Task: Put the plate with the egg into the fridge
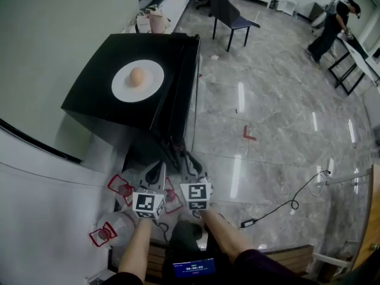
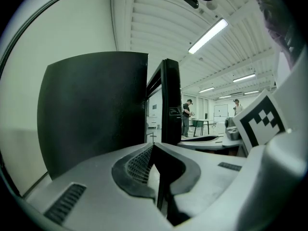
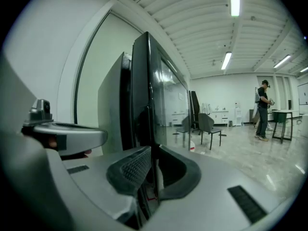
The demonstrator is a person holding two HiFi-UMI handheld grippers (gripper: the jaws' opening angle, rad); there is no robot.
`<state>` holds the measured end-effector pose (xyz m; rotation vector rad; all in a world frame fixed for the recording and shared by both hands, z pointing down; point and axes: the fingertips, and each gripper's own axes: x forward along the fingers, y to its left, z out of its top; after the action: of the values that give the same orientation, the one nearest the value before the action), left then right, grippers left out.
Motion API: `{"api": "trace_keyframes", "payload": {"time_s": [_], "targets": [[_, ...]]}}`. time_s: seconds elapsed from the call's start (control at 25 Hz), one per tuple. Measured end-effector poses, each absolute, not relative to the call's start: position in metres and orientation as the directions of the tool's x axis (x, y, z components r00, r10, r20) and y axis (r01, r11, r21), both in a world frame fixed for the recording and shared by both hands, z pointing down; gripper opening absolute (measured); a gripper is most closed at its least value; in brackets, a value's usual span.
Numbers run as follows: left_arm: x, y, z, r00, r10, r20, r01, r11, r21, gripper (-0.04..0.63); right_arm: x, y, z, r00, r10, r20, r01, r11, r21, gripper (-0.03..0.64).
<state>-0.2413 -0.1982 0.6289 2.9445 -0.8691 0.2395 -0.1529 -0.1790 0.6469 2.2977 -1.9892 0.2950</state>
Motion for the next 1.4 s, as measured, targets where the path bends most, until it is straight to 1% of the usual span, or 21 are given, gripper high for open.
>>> {"api": "trace_keyframes", "payload": {"time_s": [0.08, 0.2, 0.32, 0.48, 0.64, 0.84, 1.0, 1.2, 1.4], "targets": [[-0.226, -0.193, 0.629, 0.846, -0.507, 0.167, -0.517, -0.856, 0.019, 0.011, -0.123, -0.158, 0.648, 0.112, -0.976, 0.189, -0.990, -0.126, -0.065, 0.052], [-0.192, -0.174, 0.630, 0.877, -0.448, 0.174, -0.458, -0.889, 0.019, 0.011, -0.077, -0.132, 0.650, -0.022, -0.981, 0.195, -0.998, 0.009, -0.067, 0.052], [-0.144, -0.147, 0.628, 0.909, -0.378, 0.177, -0.384, -0.923, -0.001, 0.011, -0.032, -0.112, 0.652, -0.118, -0.970, 0.210, -0.992, 0.107, -0.066, 0.051], [-0.079, -0.120, 0.624, 0.932, -0.315, 0.181, -0.318, -0.948, -0.013, 0.011, 0.011, -0.098, 0.649, -0.209, -0.953, 0.219, -0.978, 0.205, -0.040, 0.050], [-0.010, -0.104, 0.625, 0.936, -0.292, 0.198, -0.295, -0.955, -0.011, 0.011, 0.049, -0.094, 0.651, -0.283, -0.934, 0.220, -0.959, 0.279, -0.050, 0.049], [0.050, -0.098, 0.622, 0.921, -0.324, 0.215, -0.328, -0.945, -0.018, 0.011, 0.100, -0.089, 0.650, -0.364, -0.904, 0.224, -0.931, 0.362, -0.053, 0.048], [0.087, -0.093, 0.626, 0.905, -0.356, 0.233, -0.361, -0.932, -0.024, 0.011, 0.148, -0.091, 0.652, -0.345, -0.911, 0.225, -0.938, 0.343, -0.053, 0.044], [0.130, -0.089, 0.627, 0.894, -0.365, 0.258, -0.373, -0.928, -0.022, 0.011, 0.202, -0.085, 0.637, -0.256, -0.948, 0.190, -0.967, 0.251, -0.052, 0.046], [0.174, -0.090, 0.615, 0.902, -0.352, 0.249, -0.359, -0.933, -0.015, 0.011, 0.233, -0.049, 0.610, -0.167, -0.977, 0.136, -0.985, 0.159, -0.064, 0.044]]}}
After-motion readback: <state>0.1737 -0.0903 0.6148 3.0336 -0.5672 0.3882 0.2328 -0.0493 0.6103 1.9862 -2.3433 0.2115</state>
